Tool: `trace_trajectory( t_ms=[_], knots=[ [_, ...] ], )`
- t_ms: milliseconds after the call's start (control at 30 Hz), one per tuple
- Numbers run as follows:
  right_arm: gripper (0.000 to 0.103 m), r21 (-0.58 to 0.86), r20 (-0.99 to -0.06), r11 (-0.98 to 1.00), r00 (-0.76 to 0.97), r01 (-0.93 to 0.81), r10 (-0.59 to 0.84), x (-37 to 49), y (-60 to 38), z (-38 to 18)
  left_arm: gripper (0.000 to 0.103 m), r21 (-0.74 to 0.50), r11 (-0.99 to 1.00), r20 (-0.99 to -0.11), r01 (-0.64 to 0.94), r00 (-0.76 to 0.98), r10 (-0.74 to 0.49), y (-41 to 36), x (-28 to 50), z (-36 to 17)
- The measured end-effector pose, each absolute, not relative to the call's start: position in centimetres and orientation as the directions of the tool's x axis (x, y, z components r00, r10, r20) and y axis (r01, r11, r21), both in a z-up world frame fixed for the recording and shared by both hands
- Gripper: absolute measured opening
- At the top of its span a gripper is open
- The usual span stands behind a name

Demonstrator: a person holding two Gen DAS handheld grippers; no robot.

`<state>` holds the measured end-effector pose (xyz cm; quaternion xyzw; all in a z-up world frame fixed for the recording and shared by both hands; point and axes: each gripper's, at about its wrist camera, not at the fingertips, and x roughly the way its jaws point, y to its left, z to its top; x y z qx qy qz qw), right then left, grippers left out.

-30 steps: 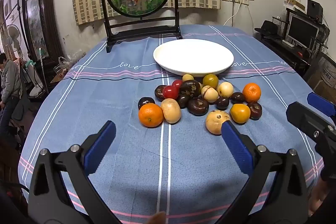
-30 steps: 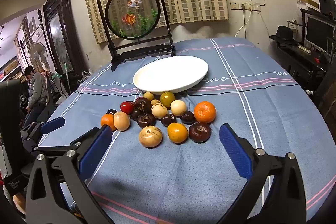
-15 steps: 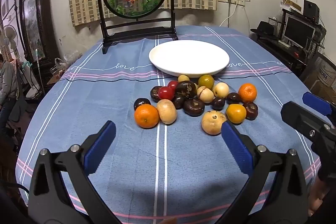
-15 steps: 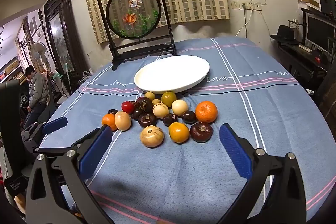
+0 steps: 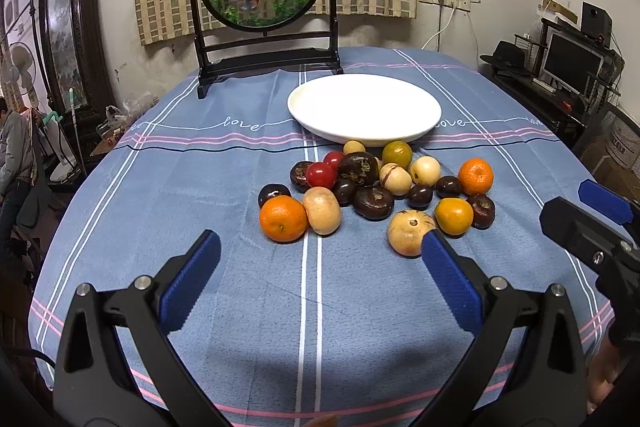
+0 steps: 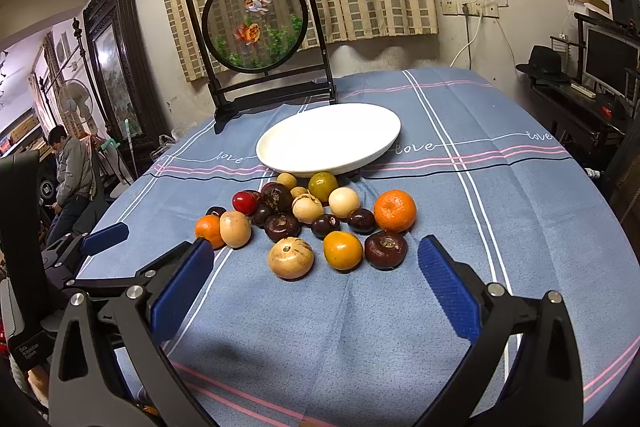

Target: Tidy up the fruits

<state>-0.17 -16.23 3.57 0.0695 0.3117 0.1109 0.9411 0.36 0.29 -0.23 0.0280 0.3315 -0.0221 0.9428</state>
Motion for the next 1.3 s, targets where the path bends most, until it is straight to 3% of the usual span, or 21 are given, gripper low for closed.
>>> trace_trajectory(
  t_ms=[1300],
  knots=[
    [0.102, 0.200, -0.573, 0.966, 0.780, -0.167, 0.253, -0.24, -16.16, 3.62, 0.101, 0.025, 0.998, -0.644, 0.053, 0.765, -0.025, 0.57, 0.43, -0.68]
  ],
)
